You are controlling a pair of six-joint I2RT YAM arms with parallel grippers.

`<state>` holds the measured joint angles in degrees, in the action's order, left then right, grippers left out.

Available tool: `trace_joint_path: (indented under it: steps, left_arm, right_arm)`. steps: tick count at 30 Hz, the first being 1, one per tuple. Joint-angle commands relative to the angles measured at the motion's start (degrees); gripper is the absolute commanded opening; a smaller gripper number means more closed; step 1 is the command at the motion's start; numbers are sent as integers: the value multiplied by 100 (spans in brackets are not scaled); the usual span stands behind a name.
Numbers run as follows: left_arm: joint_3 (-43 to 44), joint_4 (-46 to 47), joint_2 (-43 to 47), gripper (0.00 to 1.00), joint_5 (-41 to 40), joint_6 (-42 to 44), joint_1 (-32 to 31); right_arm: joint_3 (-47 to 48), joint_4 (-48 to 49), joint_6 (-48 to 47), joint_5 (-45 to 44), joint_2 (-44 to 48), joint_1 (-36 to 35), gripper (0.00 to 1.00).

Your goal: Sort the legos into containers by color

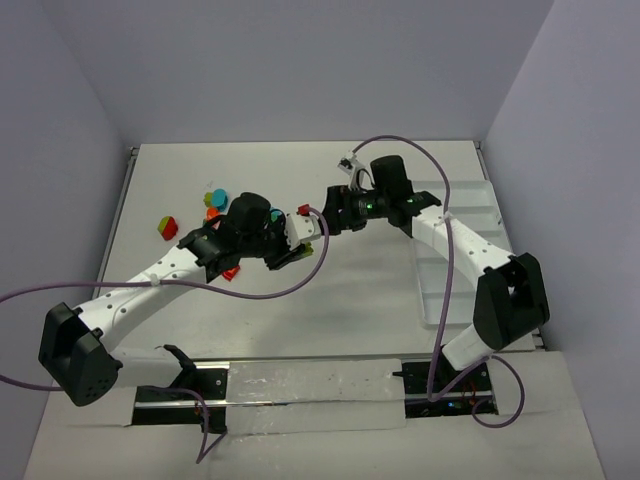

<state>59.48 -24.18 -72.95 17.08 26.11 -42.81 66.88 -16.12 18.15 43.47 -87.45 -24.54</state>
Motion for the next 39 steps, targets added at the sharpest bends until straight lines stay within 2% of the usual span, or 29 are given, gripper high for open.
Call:
trace_joint_path:
  steps: [1, 11, 19, 23, 29, 31, 34, 39]
  left_arm:
    - [-7, 256, 35, 0, -187, 26, -70]
    - [-104, 366, 79, 0, -218, 70, -105]
    - [-148, 401, 127, 0, -227, 48, -114]
    - [-218, 454, 176, 0, -266, 22, -114]
    - [-410, 581, 237, 0, -337, -36, -105]
    - [-469, 616, 265, 0, -330, -71, -96]
    - [-551, 621, 320, 0, -353, -100, -57]
    - [-770, 711, 450, 0, -170, -308, 308]
  right_arm:
    - [475, -84, 74, 434, -290, -226, 91]
    - [572, -23, 22, 1102, -611, -525, 84]
    - [717, 118, 308, 1811, -999, -530, 63]
    - [717, 297, 522, 2147, -1151, -504, 47]
    - [442, 956, 1106, 2421, -1135, -361, 15]
    - [405, 1103, 1256, 2505, -1122, -187, 0]
    - [369, 1215, 1372, 2645, -1050, 101, 0]
    - [149, 1576, 1719, 2759, -777, 1194, 0]
